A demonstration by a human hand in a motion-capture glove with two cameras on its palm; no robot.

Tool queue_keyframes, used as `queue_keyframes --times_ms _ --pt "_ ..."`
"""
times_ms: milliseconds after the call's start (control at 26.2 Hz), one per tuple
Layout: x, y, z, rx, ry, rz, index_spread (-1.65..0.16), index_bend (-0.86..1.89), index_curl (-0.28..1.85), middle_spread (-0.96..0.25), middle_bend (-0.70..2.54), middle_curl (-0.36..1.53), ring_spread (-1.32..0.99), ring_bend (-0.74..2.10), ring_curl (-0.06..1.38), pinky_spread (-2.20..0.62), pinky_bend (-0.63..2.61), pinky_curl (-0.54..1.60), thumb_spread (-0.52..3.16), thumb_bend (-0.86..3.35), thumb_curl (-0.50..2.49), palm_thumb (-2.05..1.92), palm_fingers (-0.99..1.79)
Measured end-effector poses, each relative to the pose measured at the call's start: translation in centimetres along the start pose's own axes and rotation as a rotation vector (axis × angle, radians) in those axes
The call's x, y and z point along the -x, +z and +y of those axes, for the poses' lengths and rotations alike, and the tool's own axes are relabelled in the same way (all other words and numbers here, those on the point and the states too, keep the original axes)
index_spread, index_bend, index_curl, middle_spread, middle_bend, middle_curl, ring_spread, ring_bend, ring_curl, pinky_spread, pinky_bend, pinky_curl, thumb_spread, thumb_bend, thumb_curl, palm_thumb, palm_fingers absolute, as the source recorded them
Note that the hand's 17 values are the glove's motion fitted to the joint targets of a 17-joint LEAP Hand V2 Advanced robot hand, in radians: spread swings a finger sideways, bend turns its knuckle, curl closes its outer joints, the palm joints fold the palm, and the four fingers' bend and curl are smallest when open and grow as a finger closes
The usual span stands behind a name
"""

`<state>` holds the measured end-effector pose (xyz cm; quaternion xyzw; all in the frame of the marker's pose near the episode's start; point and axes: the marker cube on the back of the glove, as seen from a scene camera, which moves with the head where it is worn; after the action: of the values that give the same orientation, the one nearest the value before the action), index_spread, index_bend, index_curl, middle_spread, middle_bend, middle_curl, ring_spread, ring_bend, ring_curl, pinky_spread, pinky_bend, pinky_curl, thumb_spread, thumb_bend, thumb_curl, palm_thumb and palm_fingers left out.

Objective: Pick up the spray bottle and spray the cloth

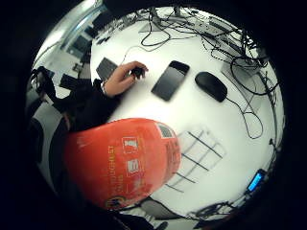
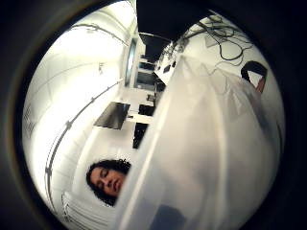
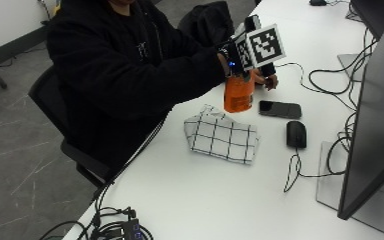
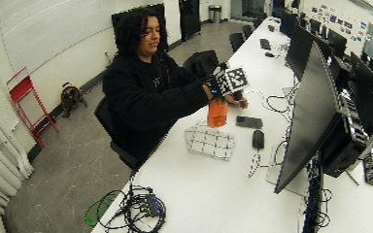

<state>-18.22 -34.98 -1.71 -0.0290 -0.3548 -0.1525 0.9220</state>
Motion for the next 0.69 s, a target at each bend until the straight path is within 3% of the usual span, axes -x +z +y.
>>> queue_keyframes --times_ms 381,686 --pt "-2.5 5.1 -1.5 -0.416 0.076 -0.223 -0.27 0.32 0.61 -0.20 0.66 0.58 -0.21 0.74 0.49 -0.30 0.47 0.41 0.40 -0.03 0.85 0.93 1.37" --pt "-3.1 7.4 -2.0 -0.482 0.076 -0.183 -0.28 0.31 0.62 -0.20 0.66 0.58 -0.21 0.74 0.49 -0.30 0.47 0.41 0.40 -0.03 0.85 0.93 1.36"
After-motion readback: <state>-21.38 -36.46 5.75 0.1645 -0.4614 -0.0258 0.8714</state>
